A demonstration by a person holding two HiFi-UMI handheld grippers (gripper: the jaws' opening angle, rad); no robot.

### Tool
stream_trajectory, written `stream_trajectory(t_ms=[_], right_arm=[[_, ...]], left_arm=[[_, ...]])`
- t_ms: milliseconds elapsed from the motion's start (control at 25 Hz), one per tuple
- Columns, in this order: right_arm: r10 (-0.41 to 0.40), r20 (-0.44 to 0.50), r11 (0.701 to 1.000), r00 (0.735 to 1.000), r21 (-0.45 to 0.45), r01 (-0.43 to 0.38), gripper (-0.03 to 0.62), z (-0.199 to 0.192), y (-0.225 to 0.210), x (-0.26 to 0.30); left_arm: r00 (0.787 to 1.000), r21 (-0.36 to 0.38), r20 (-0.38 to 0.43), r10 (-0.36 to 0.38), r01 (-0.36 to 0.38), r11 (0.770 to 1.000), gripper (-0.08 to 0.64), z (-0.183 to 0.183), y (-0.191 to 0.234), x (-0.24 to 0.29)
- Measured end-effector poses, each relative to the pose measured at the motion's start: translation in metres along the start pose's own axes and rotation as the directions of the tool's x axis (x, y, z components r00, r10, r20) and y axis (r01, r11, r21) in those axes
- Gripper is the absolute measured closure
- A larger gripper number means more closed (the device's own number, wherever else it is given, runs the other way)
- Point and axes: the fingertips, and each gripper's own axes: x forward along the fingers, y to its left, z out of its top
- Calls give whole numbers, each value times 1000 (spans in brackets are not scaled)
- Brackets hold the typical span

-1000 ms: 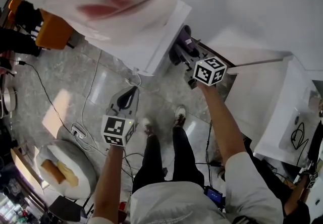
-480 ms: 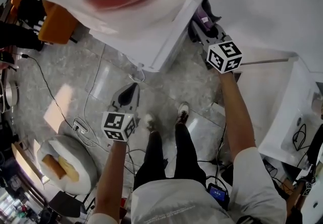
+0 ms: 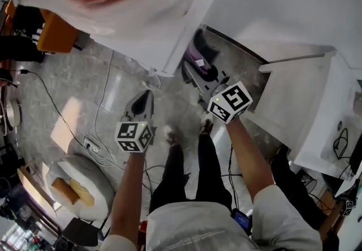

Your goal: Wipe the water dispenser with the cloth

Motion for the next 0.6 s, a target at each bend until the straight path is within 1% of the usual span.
stream_trajectory(t_ms=[120, 240, 320, 400, 440, 480, 560, 600], right_arm=[[5, -53, 1000, 999, 28, -4, 538, -32, 11, -3], [-5, -161, 998, 987, 54, 14, 537, -77, 0, 1], [-31, -224, 995, 974, 84, 52, 537, -109, -14, 5], [-68, -257, 983, 964, 149, 109, 537, -138, -34, 7], [-83, -262, 970, 962, 201, 139, 537, -150, -45, 9], [-95, -260, 948, 961, 270, 167, 537, -163, -56, 10], [-111, -251, 889, 962, 408, 209, 537, -188, -75, 13], [-114, -252, 864, 961, 453, 221, 537, -201, -84, 14]], left_arm=[[1000, -22, -18, 14, -14, 1000, 544, -13, 4, 7], [999, -12, -36, 12, -12, 1000, 545, -20, 7, 14], [998, 15, -55, 11, -10, 1000, 543, -26, 9, 16], [997, 41, -73, 19, -16, 999, 544, -33, 13, 17], [997, 45, -74, 24, -21, 999, 544, -35, 16, 18], [997, 40, -67, 27, -24, 999, 543, -37, 17, 19], [999, 21, -40, 15, -14, 1000, 544, -39, 17, 21], [1000, 13, -28, 6, -6, 1000, 543, -41, 15, 23]])
